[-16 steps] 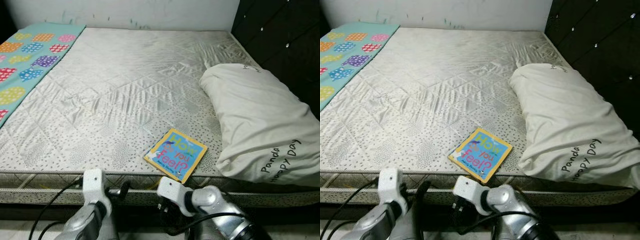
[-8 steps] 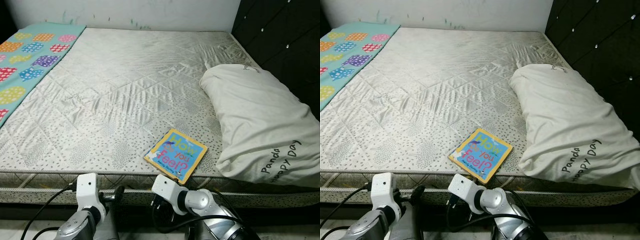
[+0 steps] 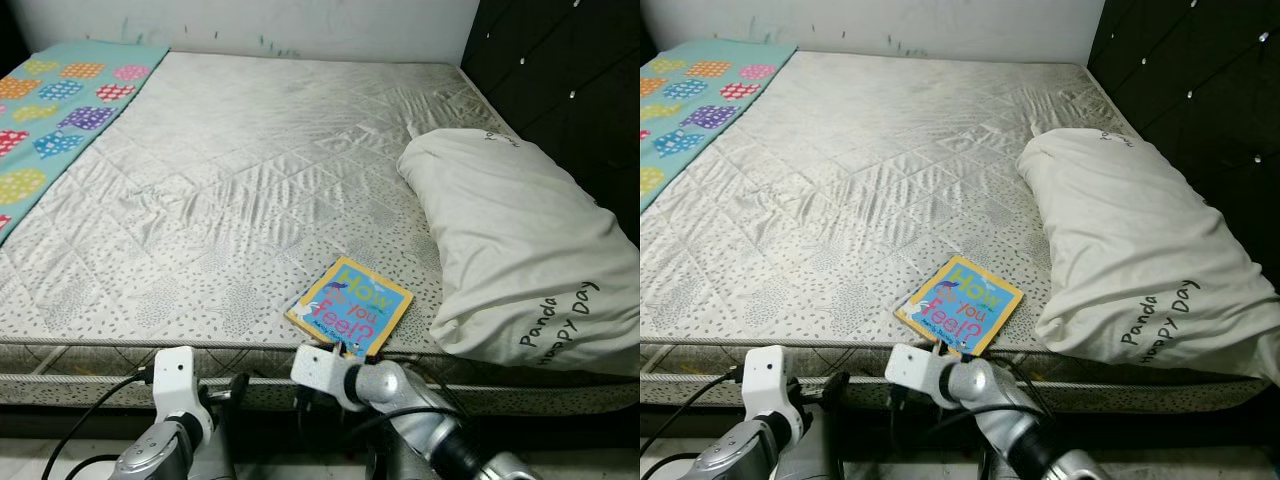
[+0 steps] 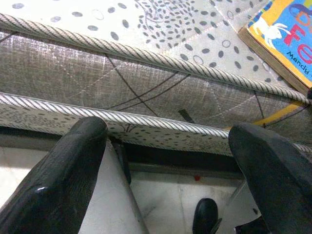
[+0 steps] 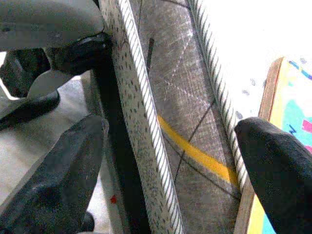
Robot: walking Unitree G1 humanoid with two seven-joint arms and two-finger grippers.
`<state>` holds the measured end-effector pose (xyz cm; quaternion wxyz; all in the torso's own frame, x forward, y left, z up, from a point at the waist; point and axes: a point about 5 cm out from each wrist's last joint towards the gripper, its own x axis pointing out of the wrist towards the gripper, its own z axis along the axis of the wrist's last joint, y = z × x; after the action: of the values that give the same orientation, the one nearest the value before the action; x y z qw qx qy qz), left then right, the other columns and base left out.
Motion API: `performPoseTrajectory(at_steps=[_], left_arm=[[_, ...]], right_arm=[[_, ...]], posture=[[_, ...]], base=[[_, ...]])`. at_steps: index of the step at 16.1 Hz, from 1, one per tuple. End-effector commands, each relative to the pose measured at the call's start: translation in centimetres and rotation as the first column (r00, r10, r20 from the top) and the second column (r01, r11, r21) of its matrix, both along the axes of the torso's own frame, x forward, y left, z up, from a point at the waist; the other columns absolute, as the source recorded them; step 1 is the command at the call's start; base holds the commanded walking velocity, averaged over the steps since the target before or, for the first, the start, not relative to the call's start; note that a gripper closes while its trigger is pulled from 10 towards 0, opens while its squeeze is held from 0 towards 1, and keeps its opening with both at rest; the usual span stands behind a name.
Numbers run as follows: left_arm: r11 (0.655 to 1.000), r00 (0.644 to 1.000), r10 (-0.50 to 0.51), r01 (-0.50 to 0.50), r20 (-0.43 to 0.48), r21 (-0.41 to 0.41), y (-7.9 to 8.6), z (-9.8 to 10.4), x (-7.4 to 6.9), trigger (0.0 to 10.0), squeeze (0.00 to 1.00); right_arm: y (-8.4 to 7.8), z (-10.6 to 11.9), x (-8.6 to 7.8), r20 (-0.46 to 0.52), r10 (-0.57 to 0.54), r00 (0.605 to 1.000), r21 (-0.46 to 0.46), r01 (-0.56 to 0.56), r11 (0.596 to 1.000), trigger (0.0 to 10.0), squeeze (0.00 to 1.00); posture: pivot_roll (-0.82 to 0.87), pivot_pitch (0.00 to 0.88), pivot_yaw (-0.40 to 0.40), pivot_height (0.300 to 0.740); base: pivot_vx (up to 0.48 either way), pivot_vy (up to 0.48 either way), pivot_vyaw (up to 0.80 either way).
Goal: Clean up the room
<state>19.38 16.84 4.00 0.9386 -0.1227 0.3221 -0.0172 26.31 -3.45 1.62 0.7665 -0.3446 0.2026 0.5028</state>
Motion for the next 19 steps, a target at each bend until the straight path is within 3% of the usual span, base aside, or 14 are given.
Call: performPoseTrajectory(at_steps=[1, 5, 7, 9, 12, 15, 17, 19], left_arm=[[1.000, 1.000, -0.011, 0.011, 0.008, -0.002, -0.2, 0.3, 0.0, 10.0, 0.00], [1.000, 1.000, -0.014, 0.014, 0.008, -0.001, -0.4, 0.3, 0.1, 10.0, 0.00], [1.000, 1.000, -0.009, 0.009, 0.007, 0.002, -0.3, 0.3, 0.0, 10.0, 0.00], [1.000, 1.000, -0.004, 0.004, 0.006, 0.004, -0.3, 0.4, 0.0, 10.0, 0.00], [1.000, 1.000, -0.004, 0.004, 0.003, 0.006, -0.3, 0.3, -0.1, 10.0, 0.00], [1.000, 1.000, -0.006, 0.006, 0.002, 0.007, -0.3, 0.3, 0.1, 10.0, 0.00], [1.000, 1.000, -0.005, 0.005, 0.005, 0.011, -0.2, 0.4, 0.3, 10.0, 0.00], [1.000, 1.000, -0.002, 0.002, 0.005, 0.016, -0.1, 0.4, 0.3, 10.0, 0.00]], right_arm=[[-0.2, 0.1, 0.7, 0.029, -0.031, 0.999, -0.016, 0.031, 0.999, 10.0, 0.00], [-0.3, -0.3, 1.2, 0.024, -0.037, 0.999, -0.053, 0.038, 0.998, 10.0, 0.00], [-0.8, -1.1, 0.5, -0.044, 0.015, 0.999, -0.098, -0.019, 0.995, 10.0, 0.00], [-1.8, -2.0, 0.1, -0.091, 0.061, 0.994, -0.146, -0.074, 0.986, 10.0, 0.00], [-3.1, -2.4, 0.5, -0.115, 0.049, 0.992, -0.169, -0.068, 0.983, 10.0, 0.00], [-3.3, -2.3, 1.2, -0.064, -0.015, 0.998, -0.176, 0.004, 0.984, 10.0, 0.00], [-3.0, -1.7, 2.3, -0.005, -0.141, 0.990, -0.119, 0.139, 0.983, 10.0, 0.00], [-3.1, -1.5, 2.6, 0.008, -0.158, 0.987, -0.120, 0.157, 0.980, 10.0, 0.00]], posture=[[0.03, 0.035, -0.070, 0.558], [0.04, 0.041, -0.071, 0.558], [0.04, 0.042, -0.075, 0.558], [0.04, 0.045, -0.077, 0.558], [0.04, 0.045, -0.074, 0.558], [0.03, 0.047, -0.070, 0.558], [0.04, 0.047, -0.065, 0.558], [0.04, 0.047, -0.068, 0.558]], base=[[0.000, 0.000, 0.00], [0.000, 0.000, 0.00], [0.000, 0.000, 0.00], [0.000, 0.000, 0.00], [0.000, 0.000, 0.00], [0.000, 0.000, 0.00], [0.000, 0.000, 0.00], [0.000, 0.000, 0.00]])
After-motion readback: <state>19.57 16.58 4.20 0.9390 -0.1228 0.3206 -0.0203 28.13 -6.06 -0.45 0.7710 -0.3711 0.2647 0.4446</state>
